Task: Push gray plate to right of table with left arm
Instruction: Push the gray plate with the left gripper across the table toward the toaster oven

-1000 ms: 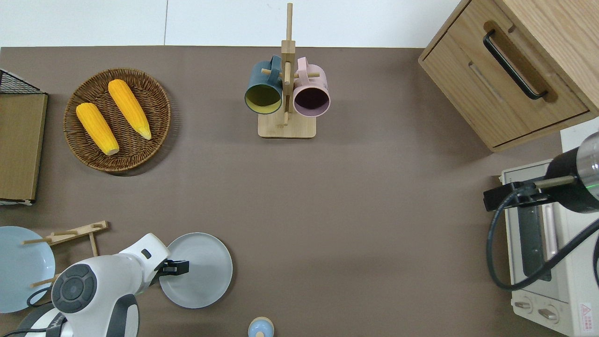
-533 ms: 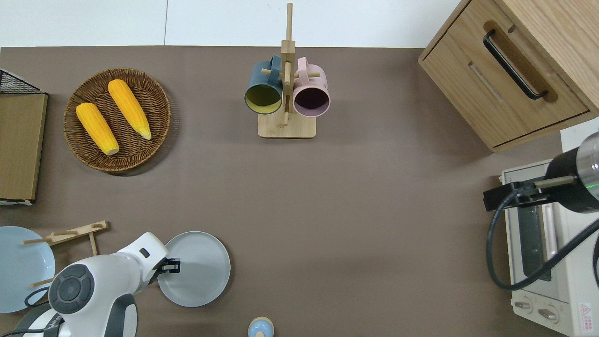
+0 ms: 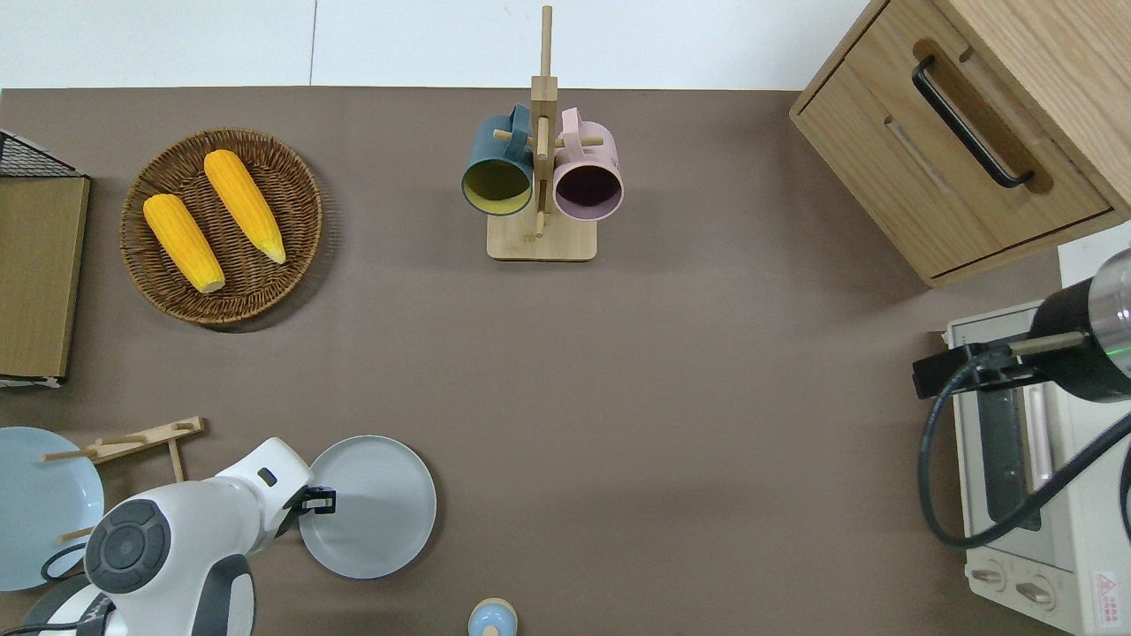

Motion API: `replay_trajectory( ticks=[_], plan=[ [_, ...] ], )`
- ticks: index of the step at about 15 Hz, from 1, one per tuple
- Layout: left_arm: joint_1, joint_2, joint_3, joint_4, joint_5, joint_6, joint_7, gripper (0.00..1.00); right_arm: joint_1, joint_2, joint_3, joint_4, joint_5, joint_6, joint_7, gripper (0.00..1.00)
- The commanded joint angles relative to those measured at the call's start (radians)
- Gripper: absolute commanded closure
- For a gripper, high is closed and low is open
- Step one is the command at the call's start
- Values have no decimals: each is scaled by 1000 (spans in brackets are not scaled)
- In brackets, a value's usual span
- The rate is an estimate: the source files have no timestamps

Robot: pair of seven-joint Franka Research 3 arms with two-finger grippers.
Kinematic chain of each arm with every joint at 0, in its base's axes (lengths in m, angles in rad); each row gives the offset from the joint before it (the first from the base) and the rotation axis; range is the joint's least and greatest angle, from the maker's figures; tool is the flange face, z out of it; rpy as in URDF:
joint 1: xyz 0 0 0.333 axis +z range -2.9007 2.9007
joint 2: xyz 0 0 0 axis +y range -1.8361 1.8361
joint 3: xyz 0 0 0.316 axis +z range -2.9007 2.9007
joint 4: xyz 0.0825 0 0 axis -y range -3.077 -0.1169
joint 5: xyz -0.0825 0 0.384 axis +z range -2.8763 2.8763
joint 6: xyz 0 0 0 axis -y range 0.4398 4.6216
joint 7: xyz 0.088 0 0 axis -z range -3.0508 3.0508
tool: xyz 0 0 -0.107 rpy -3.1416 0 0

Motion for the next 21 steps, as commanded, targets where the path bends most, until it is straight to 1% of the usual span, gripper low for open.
replay_trajectory(
  ticks=[1, 2, 6, 7, 9, 12, 14, 15, 16, 19, 20, 21],
  plan=[
    [-19, 27, -5, -16, -13, 25, -56, 1000, -20, -2, 16, 9, 4, -16, 13, 17],
    [-22, 35, -7, -13, -13, 25, -71, 1000, -19, -2, 16, 9, 4, -16, 12, 17],
    [-112, 76, -5, 17, -13, 33, -186, 1000, -19, -2, 16, 9, 4, -16, 12, 17],
    [-116, 82, -7, 27, -13, 32, -200, 1000, -20, -2, 16, 9, 4, -16, 13, 17],
    [-158, 101, -7, 43, -13, 33, -249, 1000, -19, -2, 16, 9, 4, -16, 12, 17],
    [-217, 144, -7, 67, -13, 51, -318, 1000, -19, -2, 16, 9, 4, -16, 12, 17],
    [-253, 194, -7, 67, -13, 119, -361, 1000, -20, -2, 16, 9, 4, -16, 12, 17],
    [-264, 216, -7, 73, -13, 134, -369, 1000, -19, -2, 16, 9, 4, -16, 13, 17],
    [-267, 231, -7, 88, -13, 136, -371, 1000, -19, -2, 16, 9, 4, -16, 12, 17],
    [-324, 246, -7, 119, -13, 134, -440, 1000, -19, -2, 16, 9, 4, -16, 13, 17],
    [-368, 263, -8, 149, -13, 134, -496, 1000, -19, -2, 16, 9, 4, -16, 12, 17],
    [-390, 277, -7, 162, -13, 134, -521, 1000, -20, -2, 16, 9, 4, -16, 12, 17]
  ],
)
